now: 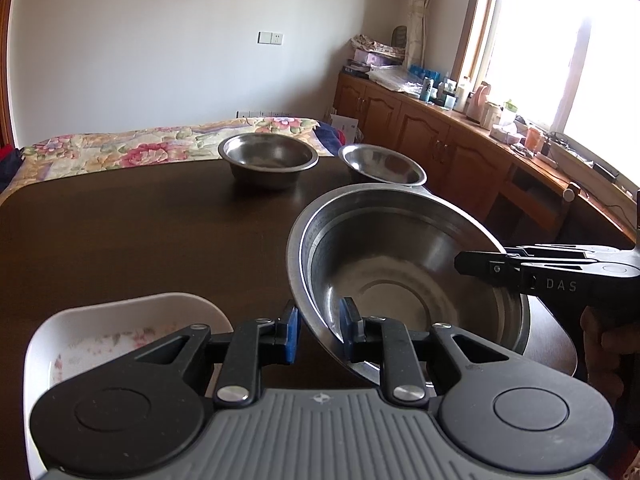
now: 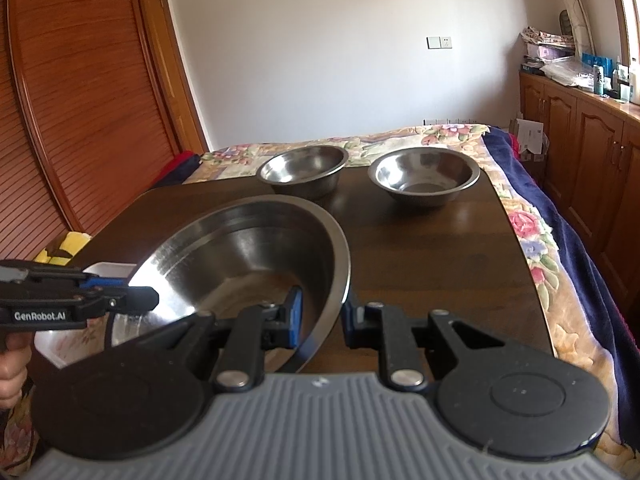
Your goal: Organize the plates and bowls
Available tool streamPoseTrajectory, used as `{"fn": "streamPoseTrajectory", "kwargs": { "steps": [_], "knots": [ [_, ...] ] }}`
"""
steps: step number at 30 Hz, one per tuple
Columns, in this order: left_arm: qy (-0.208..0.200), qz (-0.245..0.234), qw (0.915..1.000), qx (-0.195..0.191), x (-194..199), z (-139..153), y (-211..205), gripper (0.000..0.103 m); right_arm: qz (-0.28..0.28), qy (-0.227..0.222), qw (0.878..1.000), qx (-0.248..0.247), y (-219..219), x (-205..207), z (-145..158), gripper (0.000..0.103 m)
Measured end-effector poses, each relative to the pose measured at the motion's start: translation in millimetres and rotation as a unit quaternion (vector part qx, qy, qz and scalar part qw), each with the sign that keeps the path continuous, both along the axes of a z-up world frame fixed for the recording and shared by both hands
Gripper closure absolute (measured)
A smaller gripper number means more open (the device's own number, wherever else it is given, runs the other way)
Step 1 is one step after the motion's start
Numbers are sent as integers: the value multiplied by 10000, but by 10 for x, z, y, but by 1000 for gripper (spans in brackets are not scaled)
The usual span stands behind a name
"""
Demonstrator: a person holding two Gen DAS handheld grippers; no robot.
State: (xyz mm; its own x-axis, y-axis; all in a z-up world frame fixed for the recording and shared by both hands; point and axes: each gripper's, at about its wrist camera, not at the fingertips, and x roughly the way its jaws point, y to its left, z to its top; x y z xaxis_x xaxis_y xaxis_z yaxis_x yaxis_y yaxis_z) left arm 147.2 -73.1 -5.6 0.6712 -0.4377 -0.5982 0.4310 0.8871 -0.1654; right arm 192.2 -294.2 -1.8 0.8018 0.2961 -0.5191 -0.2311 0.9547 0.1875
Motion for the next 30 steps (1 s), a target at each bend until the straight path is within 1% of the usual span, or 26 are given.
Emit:
{"fn": "streamPoseTrajectory", "kwargs": {
  "steps": [11, 15, 30],
  "knots": [
    [51, -21, 10000, 62, -48, -62, -4, 54, 10, 101, 9999, 77, 2, -111, -92, 81],
    [115, -22, 9999, 73, -37, -100, 11, 53, 4, 141, 9999, 80, 10, -92, -114, 81],
    [97, -48, 9999, 59, -50, -122, 22, 52, -6, 217, 9997, 112, 16, -96, -167, 80]
  ]
}}
